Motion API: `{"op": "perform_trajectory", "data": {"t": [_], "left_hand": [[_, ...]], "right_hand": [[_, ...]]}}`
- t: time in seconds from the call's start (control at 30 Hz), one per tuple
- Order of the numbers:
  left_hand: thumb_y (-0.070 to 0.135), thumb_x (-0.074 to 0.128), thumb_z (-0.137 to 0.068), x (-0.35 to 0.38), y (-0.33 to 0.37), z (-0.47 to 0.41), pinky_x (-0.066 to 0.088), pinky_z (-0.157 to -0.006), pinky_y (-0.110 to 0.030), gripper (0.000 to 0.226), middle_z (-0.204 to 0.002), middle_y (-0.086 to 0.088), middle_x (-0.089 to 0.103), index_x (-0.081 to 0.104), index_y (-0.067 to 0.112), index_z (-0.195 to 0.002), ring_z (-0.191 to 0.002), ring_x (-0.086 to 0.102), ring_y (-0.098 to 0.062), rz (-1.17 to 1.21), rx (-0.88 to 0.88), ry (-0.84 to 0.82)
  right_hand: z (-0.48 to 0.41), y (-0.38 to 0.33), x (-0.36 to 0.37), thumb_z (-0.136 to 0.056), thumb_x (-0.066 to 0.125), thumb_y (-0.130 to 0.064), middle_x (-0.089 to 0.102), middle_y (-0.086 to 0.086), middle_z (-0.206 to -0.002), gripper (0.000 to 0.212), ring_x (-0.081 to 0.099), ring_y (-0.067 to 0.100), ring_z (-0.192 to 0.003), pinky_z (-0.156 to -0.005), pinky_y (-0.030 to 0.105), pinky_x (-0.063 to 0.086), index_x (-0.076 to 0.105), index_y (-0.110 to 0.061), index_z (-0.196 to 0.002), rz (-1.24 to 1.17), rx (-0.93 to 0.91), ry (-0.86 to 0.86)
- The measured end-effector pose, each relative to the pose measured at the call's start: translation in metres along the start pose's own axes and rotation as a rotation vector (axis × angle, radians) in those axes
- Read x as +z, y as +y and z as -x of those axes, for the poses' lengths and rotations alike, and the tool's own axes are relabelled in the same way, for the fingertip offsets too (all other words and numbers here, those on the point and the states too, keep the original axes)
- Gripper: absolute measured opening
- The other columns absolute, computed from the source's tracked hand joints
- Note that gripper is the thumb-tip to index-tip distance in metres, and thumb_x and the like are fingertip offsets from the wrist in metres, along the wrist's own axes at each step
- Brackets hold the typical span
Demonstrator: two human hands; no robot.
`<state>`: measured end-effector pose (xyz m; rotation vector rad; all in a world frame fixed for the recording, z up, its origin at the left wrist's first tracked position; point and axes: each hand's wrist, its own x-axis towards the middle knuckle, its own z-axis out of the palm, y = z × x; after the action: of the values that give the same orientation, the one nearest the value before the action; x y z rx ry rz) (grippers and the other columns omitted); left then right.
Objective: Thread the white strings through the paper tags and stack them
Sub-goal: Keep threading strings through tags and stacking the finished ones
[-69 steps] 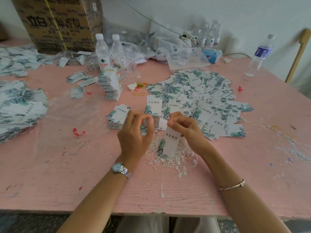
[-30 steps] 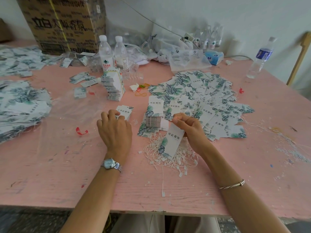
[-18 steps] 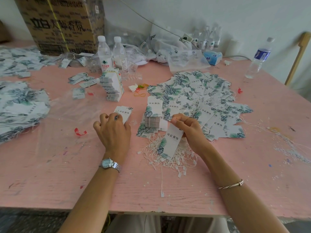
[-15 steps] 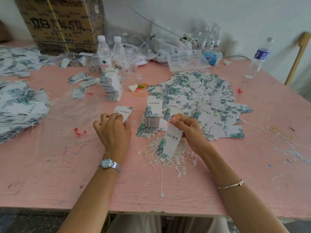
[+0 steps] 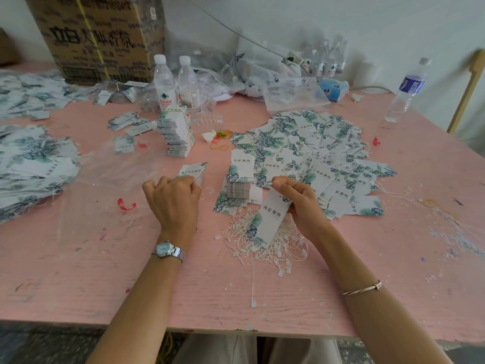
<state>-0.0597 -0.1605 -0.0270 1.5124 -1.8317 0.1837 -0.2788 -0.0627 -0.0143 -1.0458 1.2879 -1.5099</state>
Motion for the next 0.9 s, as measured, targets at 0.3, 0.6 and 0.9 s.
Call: {"op": "perform_trajectory", "data": {"t": [0.3,0.6,0.9], "left_hand": [[0.025,0.084,-0.078,0.01,-0.009,0.006,0.021,-0.079,-0.039,0.013,-0.093,-0.003,0.075,0.08,0.018,-0.088,-0.085,0.057,-0.027,-0.041,-0.001,-0.031],[0.025,0.072,-0.091,0.003,0.001,0.007,0.021,-0.076,-0.037,0.014,-0.087,0.008,0.073,0.074,0.022,-0.078,-0.08,0.06,-0.023,0.109,0.197,0.453],[0.029,0.085,-0.083,0.002,0.033,0.026,0.022,-0.08,-0.039,0.018,-0.083,0.017,0.074,0.075,0.025,-0.068,-0.081,0.056,-0.008,0.341,0.68,0.642]], "right_hand": [[0.0,-0.001,0.0,-0.084,0.067,-0.029,0.066,-0.01,-0.071,0.016,0.061,0.008,-0.06,-0.051,0.016,0.044,0.072,-0.028,-0.069,-0.011,0.001,0.004],[-0.001,0.002,-0.001,-0.085,0.067,-0.034,0.069,-0.011,-0.078,0.017,0.064,0.01,-0.066,-0.058,0.022,0.051,0.072,-0.019,-0.079,-0.02,0.016,0.028],[0.0,-0.002,0.002,-0.083,0.065,-0.036,0.072,-0.003,-0.079,0.02,0.065,0.011,-0.068,-0.061,0.024,0.053,0.078,-0.023,-0.076,-0.065,0.034,-0.018]]}}
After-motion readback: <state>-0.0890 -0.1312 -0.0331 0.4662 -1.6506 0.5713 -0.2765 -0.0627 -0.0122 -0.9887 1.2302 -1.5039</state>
